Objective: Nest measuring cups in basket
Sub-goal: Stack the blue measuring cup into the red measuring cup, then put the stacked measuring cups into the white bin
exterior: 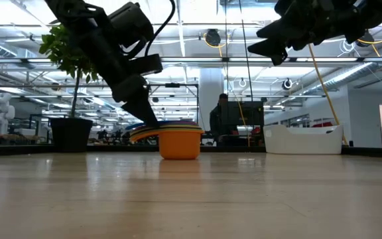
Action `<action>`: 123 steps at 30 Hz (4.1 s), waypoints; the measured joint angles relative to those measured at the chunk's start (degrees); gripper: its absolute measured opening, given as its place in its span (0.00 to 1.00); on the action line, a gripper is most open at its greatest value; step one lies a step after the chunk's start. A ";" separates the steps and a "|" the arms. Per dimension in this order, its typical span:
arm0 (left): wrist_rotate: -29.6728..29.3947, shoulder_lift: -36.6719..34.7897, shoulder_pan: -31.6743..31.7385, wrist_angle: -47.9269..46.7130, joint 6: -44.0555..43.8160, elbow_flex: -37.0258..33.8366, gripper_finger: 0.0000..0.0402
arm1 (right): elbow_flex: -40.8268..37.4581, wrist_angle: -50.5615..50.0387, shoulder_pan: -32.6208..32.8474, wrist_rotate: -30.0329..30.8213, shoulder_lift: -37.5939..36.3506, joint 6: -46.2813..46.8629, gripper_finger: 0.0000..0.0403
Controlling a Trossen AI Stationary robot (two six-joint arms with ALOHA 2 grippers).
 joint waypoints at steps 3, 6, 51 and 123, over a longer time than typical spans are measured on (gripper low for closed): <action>-0.56 0.00 0.52 0.02 0.02 0.00 0.90 | 0.01 -0.16 0.00 0.00 0.00 0.00 0.58; -0.58 0.00 0.95 -0.09 0.27 0.00 0.90 | 0.02 -0.22 0.00 -0.01 0.00 -0.02 0.58; -7.33 -0.02 2.20 -10.13 2.84 0.00 0.90 | 0.02 -1.53 0.00 -0.05 0.04 -0.67 0.58; -38.84 7.39 -16.24 0.66 10.62 0.00 0.64 | -2.45 -1.05 -0.02 -0.19 0.04 -4.46 0.58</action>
